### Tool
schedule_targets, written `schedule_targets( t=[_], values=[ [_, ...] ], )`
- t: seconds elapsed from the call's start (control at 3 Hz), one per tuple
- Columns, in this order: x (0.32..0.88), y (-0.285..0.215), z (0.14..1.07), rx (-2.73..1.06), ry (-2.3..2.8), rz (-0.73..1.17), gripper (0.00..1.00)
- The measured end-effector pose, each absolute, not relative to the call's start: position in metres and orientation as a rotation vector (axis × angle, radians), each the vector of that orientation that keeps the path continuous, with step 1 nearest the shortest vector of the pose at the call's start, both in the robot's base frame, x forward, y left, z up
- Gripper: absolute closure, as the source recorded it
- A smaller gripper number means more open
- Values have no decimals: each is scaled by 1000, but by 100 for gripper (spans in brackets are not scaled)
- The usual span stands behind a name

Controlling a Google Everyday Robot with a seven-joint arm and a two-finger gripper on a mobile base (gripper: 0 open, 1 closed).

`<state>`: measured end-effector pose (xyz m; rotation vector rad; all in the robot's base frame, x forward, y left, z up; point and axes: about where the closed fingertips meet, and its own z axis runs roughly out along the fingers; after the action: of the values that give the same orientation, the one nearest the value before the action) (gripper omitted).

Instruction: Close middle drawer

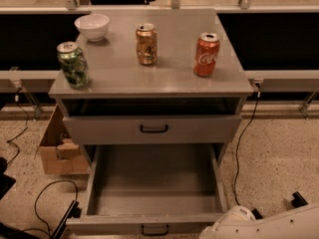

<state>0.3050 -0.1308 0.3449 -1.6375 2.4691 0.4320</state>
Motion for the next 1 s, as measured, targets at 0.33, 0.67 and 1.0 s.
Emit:
schedule_targets(
  t=[0.33, 0.67, 1.0],
  values=[
    [331, -129, 344, -1627, 2430, 386, 100],
    [376, -133, 357, -1622, 2373, 279, 100],
    [398, -133, 368, -1625, 2344, 227, 100]
  ],
)
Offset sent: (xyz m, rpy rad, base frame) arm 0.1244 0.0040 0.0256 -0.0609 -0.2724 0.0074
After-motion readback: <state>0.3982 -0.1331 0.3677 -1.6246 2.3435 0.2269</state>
